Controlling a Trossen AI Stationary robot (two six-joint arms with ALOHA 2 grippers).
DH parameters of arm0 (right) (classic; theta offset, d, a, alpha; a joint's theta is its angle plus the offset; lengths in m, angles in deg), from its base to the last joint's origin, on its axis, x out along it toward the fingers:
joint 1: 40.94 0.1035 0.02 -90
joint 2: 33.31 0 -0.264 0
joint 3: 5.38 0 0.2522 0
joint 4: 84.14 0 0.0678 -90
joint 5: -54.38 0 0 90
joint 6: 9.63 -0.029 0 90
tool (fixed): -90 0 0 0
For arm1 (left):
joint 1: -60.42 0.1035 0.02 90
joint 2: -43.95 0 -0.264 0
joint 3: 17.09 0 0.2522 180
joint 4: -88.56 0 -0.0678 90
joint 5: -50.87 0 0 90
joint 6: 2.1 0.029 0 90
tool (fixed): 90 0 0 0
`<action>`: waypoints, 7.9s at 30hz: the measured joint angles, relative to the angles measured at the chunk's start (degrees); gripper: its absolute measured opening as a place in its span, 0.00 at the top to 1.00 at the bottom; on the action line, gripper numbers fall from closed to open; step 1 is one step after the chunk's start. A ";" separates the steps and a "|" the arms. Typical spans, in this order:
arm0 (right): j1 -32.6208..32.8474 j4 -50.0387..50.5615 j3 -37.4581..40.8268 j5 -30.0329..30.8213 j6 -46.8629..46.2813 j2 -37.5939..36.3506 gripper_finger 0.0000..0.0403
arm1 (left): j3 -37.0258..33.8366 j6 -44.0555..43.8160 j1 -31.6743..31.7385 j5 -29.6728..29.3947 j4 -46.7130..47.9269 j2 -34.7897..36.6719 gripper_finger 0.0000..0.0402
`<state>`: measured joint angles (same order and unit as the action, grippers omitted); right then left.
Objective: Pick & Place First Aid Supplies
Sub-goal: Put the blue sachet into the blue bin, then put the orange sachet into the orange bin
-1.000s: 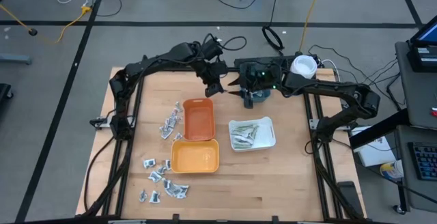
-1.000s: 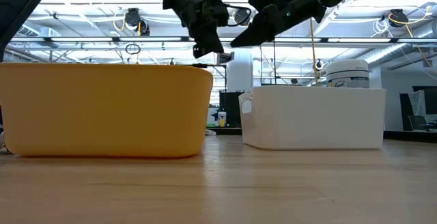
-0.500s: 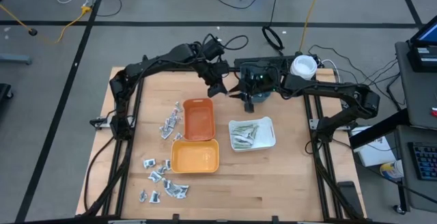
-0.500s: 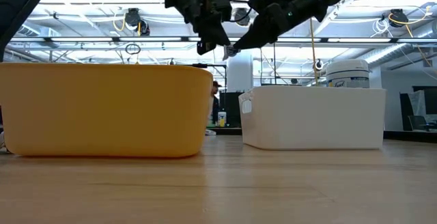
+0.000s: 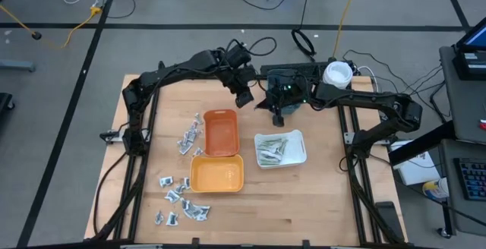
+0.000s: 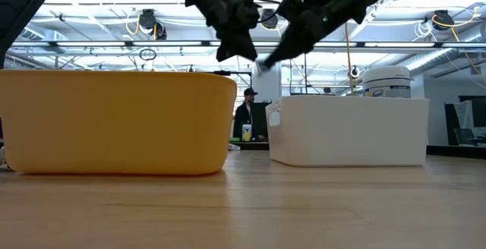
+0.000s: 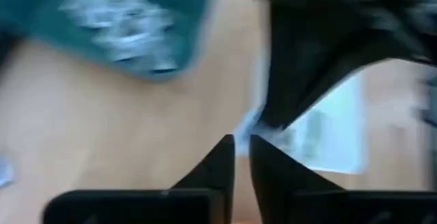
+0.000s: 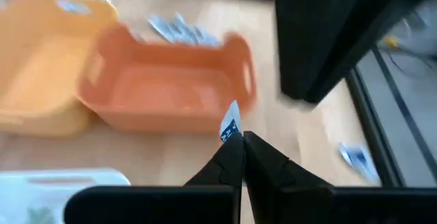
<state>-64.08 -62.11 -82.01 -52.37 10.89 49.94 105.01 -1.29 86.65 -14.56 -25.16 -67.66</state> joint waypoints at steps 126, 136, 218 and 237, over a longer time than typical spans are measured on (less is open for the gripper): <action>2.25 -3.74 -0.04 23.93 -7.75 0.02 0.47 | 0.00 3.34 13.44 -14.03 -0.83 -15.77 1.00; 2.24 -3.77 -0.04 19.08 -15.37 0.02 0.47 | 0.02 24.10 11.38 -14.02 6.57 -5.80 1.00; -10.48 9.69 -0.09 19.92 -14.11 -2.61 0.41 | 0.00 15.47 0.43 -18.49 4.42 1.09 0.23; 1.46 -4.72 29.35 19.93 -27.42 -33.51 0.35 | 0.01 17.87 0.16 -11.03 4.43 1.09 0.23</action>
<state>-62.61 -66.83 -52.66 -32.44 -16.53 16.43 105.02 16.58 86.81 -25.60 -20.73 -66.57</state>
